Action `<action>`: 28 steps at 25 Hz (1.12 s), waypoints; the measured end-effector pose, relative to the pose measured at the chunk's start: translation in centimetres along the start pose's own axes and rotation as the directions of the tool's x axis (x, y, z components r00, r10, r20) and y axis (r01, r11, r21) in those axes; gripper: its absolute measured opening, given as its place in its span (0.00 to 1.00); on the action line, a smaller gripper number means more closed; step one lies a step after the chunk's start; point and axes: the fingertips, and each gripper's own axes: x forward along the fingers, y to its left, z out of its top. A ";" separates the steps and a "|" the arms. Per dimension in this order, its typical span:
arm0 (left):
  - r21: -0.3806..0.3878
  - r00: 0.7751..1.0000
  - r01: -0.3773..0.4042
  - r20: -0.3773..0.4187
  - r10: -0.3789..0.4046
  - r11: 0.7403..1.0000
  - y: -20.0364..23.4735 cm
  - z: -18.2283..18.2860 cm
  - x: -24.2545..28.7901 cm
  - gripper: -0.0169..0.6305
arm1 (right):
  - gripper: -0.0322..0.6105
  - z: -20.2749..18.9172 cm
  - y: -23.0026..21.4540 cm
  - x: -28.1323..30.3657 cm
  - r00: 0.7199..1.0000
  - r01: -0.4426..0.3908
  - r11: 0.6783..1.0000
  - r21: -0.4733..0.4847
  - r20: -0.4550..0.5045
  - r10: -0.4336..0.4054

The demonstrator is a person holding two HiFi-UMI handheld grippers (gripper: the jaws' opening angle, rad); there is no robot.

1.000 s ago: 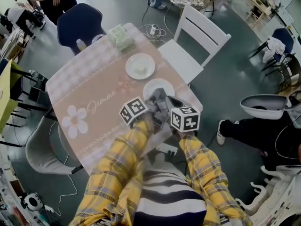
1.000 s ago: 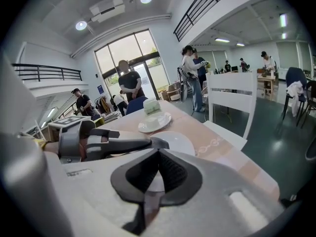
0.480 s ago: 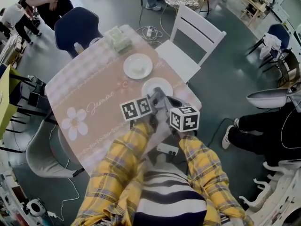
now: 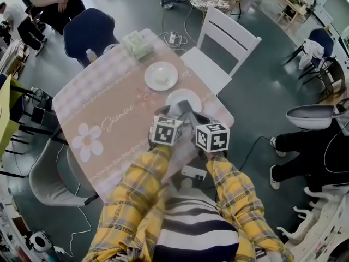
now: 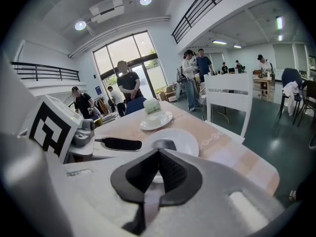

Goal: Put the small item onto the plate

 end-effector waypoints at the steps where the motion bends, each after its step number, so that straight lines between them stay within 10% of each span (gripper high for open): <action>1: 0.008 1.000 0.004 0.012 -0.004 1.000 -0.1 0.1 -0.3 0.47 | 0.05 0.0 0.1 -0.1 1.000 0.000 1.000 -0.001 0.002 0.000; 10: -0.013 0.992 -0.022 0.126 0.023 1.000 -1.5 0.4 -3.5 0.03 | 0.05 -1.2 0.6 -1.1 1.000 -0.004 1.000 0.002 0.012 0.004; 28: -0.083 0.996 0.029 0.090 -0.022 0.996 -9.1 -8.1 -10.0 0.03 | 0.05 -6.3 3.3 -6.9 0.996 -0.084 0.996 -0.027 0.030 0.085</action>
